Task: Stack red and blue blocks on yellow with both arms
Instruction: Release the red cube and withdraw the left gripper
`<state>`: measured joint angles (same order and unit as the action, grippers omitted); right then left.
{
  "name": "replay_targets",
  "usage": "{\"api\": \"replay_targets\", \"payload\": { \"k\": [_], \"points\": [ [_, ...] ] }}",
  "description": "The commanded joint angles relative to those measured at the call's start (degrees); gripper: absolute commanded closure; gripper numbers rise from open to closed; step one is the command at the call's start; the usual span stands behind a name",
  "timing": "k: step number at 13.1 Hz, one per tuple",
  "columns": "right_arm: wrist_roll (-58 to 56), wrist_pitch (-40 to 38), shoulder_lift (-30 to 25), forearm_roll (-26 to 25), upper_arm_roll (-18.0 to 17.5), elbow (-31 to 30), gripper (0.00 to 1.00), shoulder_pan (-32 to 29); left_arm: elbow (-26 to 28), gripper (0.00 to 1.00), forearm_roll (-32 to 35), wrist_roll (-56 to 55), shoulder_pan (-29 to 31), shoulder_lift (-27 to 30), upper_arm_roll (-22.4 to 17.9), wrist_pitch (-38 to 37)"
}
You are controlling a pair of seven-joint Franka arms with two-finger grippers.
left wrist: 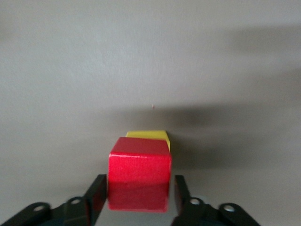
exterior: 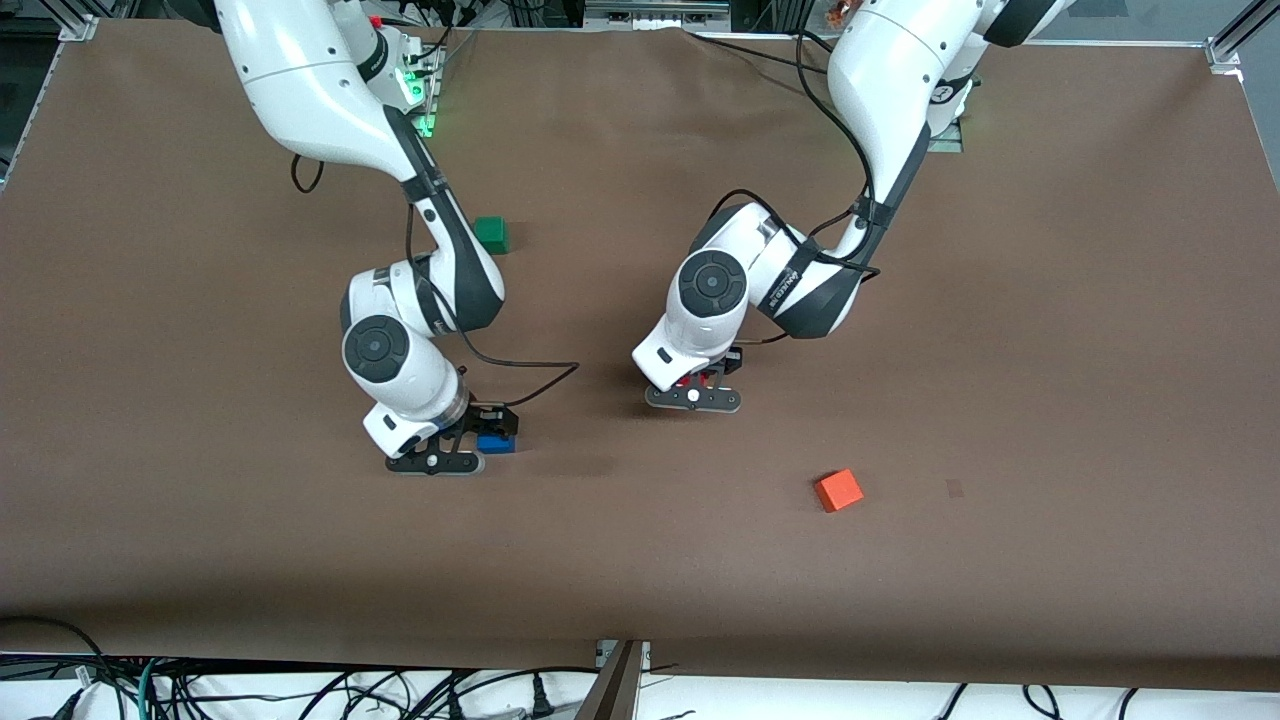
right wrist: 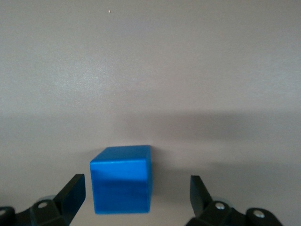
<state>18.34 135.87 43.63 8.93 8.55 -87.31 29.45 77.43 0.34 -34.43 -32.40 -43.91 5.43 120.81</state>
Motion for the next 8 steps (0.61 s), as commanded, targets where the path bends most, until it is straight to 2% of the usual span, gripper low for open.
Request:
{"api": "replay_targets", "payload": {
  "k": [1, 4, 5, 8],
  "points": [
    [1.43, 0.71, 1.54, 0.91, 0.33, 1.80, 0.01, 0.70, -6.14, 0.00, 0.45, -0.73, 2.15, 0.57, -0.16, -4.77],
    [1.61, 1.85, 2.15, 1.09, 0.33, 1.79, 0.04, 1.05, -13.07, 0.00, 0.45, -0.20, 8.82, 4.08, -0.07, -16.36],
    [1.61, 2.64, 2.24, 1.09, 0.33, 1.79, 0.06, 1.22, -14.23, 0.00, 0.53, 0.06, 11.19, 5.75, -0.07, -18.14],
    [1.61, 3.70, 2.86, 1.09, 0.33, 1.36, 0.22, 1.75, -14.42, 0.00, 1.06, 1.19, 18.93, 11.72, -0.07, -19.12]
  ]
}}
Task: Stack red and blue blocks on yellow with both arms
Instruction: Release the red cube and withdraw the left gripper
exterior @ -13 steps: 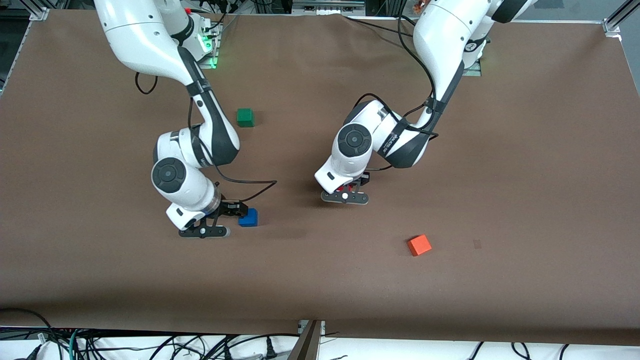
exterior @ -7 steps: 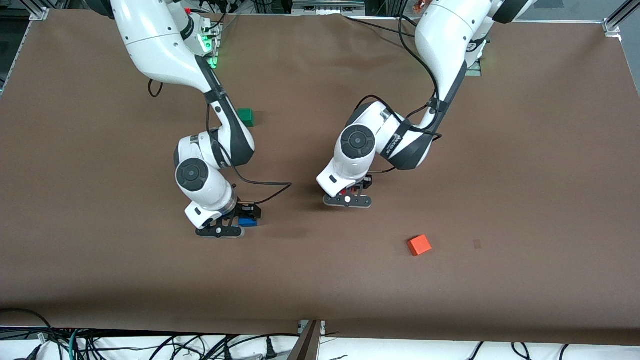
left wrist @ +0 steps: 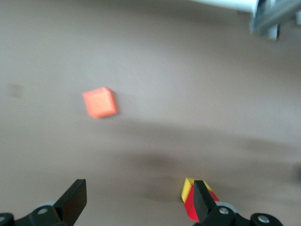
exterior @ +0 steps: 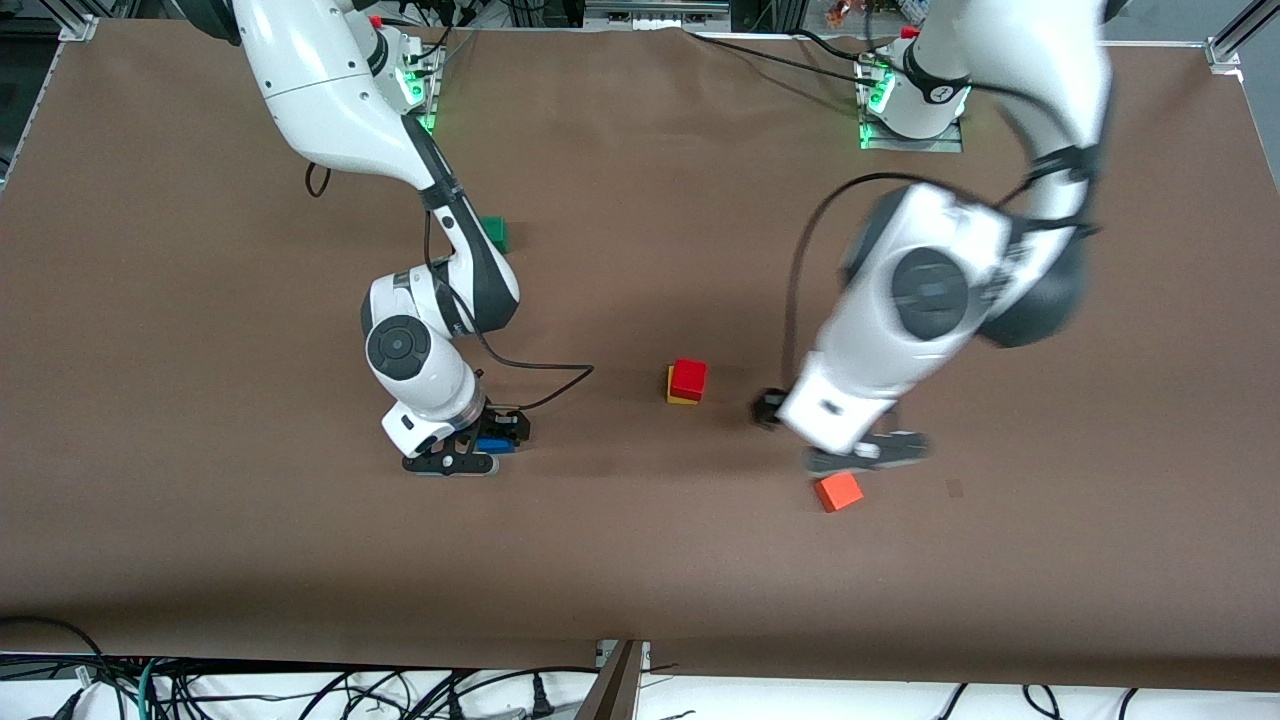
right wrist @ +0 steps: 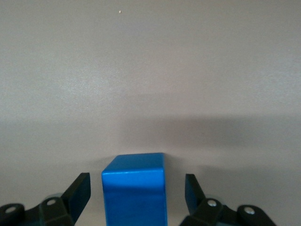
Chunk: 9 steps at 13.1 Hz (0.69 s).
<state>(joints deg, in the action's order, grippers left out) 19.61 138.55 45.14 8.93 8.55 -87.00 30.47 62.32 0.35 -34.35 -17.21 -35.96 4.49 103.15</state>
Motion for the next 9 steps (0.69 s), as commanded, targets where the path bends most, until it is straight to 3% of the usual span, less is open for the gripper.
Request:
{"api": "replay_targets", "payload": {
  "k": [1, 4, 6, 7, 9],
  "points": [
    [0.34, 0.93, 1.35, 1.00, 0.33, 1.04, 0.30, 0.82, 1.13, 0.00, 1.14, 3.13, 5.76, 5.88, 0.87, -3.20],
    [-0.27, 0.76, 1.18, 1.00, 0.33, 1.39, 0.60, 0.90, 0.96, 0.00, 1.23, 9.81, 11.74, 10.02, 0.87, -10.85],
    [-0.45, -2.99, -0.05, 0.82, 0.42, 1.74, 0.75, 0.90, 0.88, 0.00, 1.32, 14.81, 14.21, 11.26, 0.78, -14.10],
    [-0.37, -6.76, -0.23, 0.82, 0.33, 4.01, 0.78, 0.90, 0.96, 0.00, 1.50, 18.58, 14.74, 11.61, 0.61, -15.42],
    [2.25, -20.35, 0.03, 1.00, 0.33, 14.35, 0.78, 1.60, 2.27, 0.00, 1.76, 21.69, 17.72, 13.27, 0.52, -16.84]
  ]
}}
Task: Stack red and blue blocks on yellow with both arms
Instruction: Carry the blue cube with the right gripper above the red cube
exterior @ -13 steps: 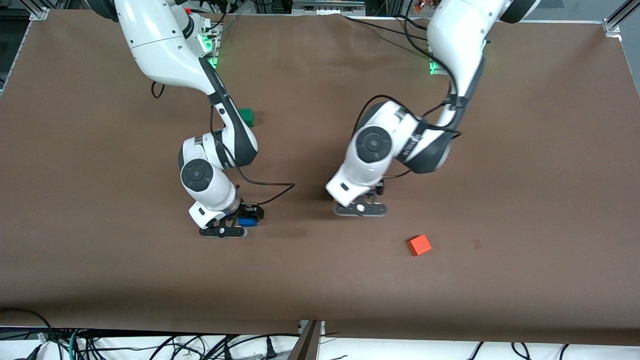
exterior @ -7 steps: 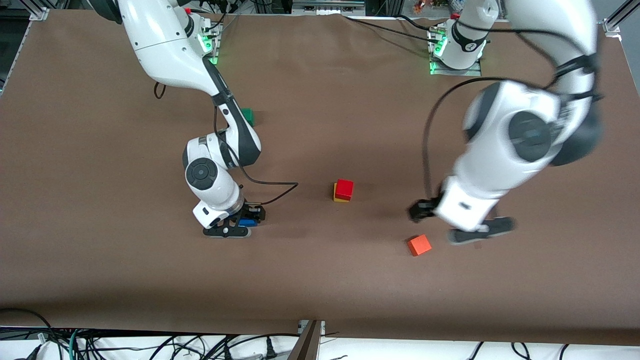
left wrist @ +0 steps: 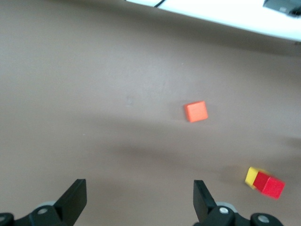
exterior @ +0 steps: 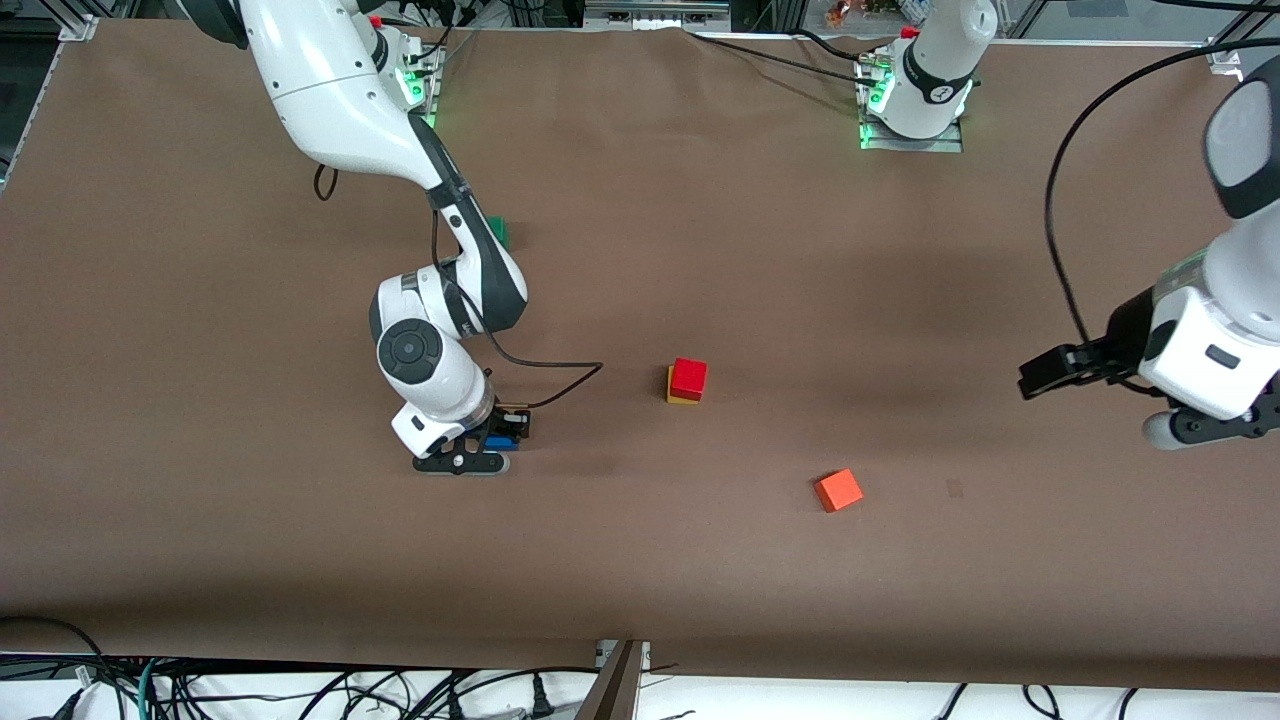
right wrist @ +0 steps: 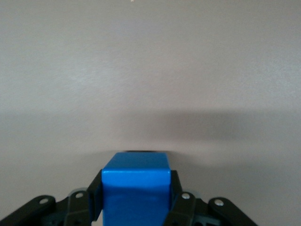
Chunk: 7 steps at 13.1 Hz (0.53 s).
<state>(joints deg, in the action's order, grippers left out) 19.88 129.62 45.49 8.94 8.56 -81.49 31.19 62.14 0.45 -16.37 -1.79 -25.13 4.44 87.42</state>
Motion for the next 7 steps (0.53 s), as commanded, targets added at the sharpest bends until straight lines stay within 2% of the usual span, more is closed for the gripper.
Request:
{"api": "replay_targets", "payload": {
  "k": [1, 3, 5, 7],
  "points": [
    [6.36, -16.98, -0.05, 1.08, 0.14, 14.20, 0.78, 1.07, 5.42, 0.00, 1.31, 4.06, 3.71, 4.71, 0.57, -1.11],
    [13.14, -23.43, 0.04, 0.90, -1.79, 20.56, 0.78, 3.69, 13.67, 0.00, 0.96, 4.41, 6.35, 10.95, 1.09, -0.76],
    [18.51, -23.28, 0.03, 0.73, -1.80, 22.60, 0.77, 7.90, 19.22, 0.00, 0.96, 4.41, 6.62, 14.92, 1.18, -0.41],
    [24.04, -19.78, 1.26, 0.55, -1.53, 24.27, 0.77, 13.17, 21.52, 0.00, 0.87, 4.41, 7.33, 16.51, 1.88, -0.15]
  ]
}}
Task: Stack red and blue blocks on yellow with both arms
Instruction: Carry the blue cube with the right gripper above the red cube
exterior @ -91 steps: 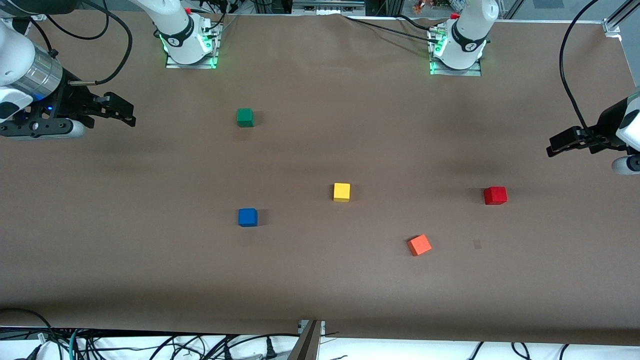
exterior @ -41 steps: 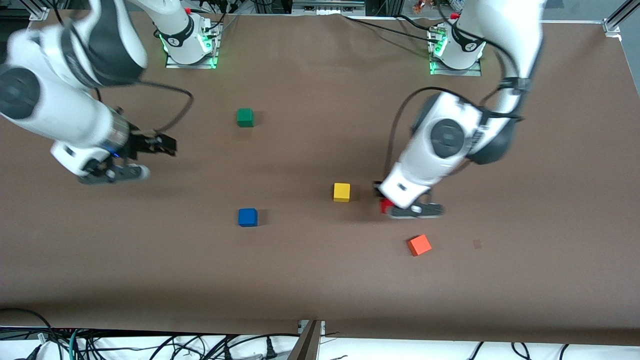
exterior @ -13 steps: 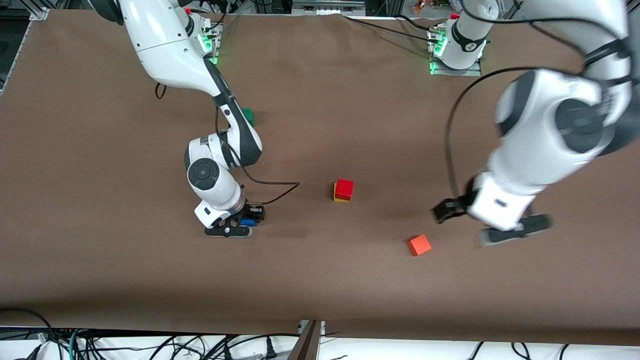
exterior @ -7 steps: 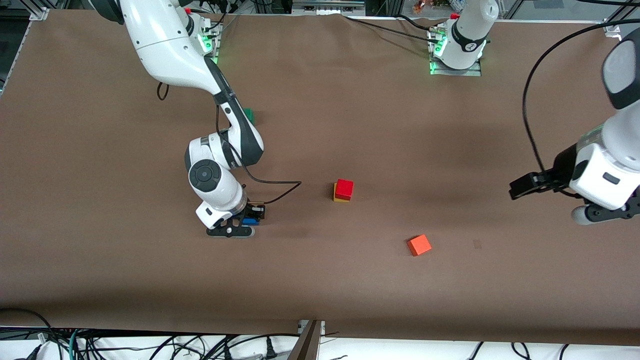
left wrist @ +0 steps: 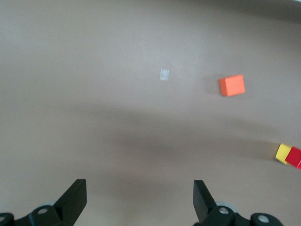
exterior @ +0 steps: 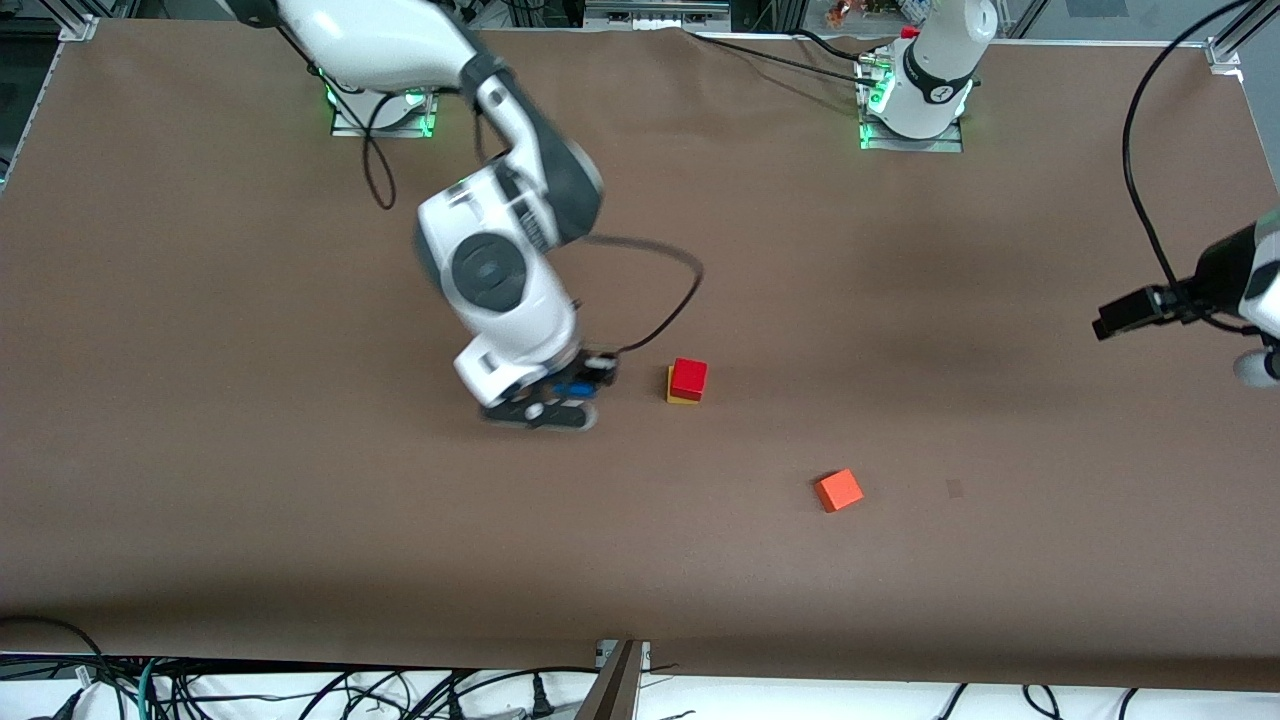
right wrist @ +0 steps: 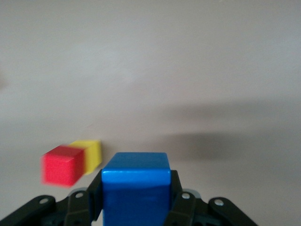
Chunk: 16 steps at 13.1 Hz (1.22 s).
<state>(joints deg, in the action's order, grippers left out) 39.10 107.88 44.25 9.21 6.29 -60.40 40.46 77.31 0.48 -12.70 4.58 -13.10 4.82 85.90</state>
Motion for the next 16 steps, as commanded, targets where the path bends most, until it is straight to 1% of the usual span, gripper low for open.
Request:
{"api": "replay_targets", "payload": {
  "k": [1, 4, 6, 8, 10, 14, 16],
  "points": [
    [7.55, 4.68, 3.46, 0.11, 0.92, 3.36, 0.77, 5.93, 7.23, 0.00, 0.92, 0.75, 0.96, 4.84, 1.50, 1.37],
    [12.04, 10.94, 7.41, -0.32, 1.45, 4.67, 0.77, 9.81, 6.45, 0.00, 1.10, 0.57, 0.87, 3.09, 1.50, 1.11],
    [12.41, 11.22, 9.53, -1.64, 1.45, 6.87, 0.77, 10.08, 6.36, 0.00, 1.10, 0.66, 0.87, 3.00, 1.59, 1.19],
    [12.32, 11.39, 9.97, -2.26, 1.53, 7.14, 0.77, 10.08, 6.27, 0.00, 1.10, 0.75, 0.96, 2.91, 1.50, 1.20],
    [12.06, 12.00, 10.06, -4.71, 1.45, 7.14, 0.77, 10.08, 6.27, 0.00, 1.01, 0.75, 0.96, 2.91, 1.50, 1.20],
    [11.88, 15.34, 11.03, -6.74, 1.36, 7.14, 0.76, 10.52, 6.19, 0.00, 0.92, 0.75, 0.96, 2.82, 1.50, 1.20],
    [11.79, 15.43, 11.47, -7.18, 1.36, 7.14, 0.75, 10.61, 6.19, 0.00, 0.92, 0.75, 0.96, 2.82, 1.50, 1.20]
  ]
}}
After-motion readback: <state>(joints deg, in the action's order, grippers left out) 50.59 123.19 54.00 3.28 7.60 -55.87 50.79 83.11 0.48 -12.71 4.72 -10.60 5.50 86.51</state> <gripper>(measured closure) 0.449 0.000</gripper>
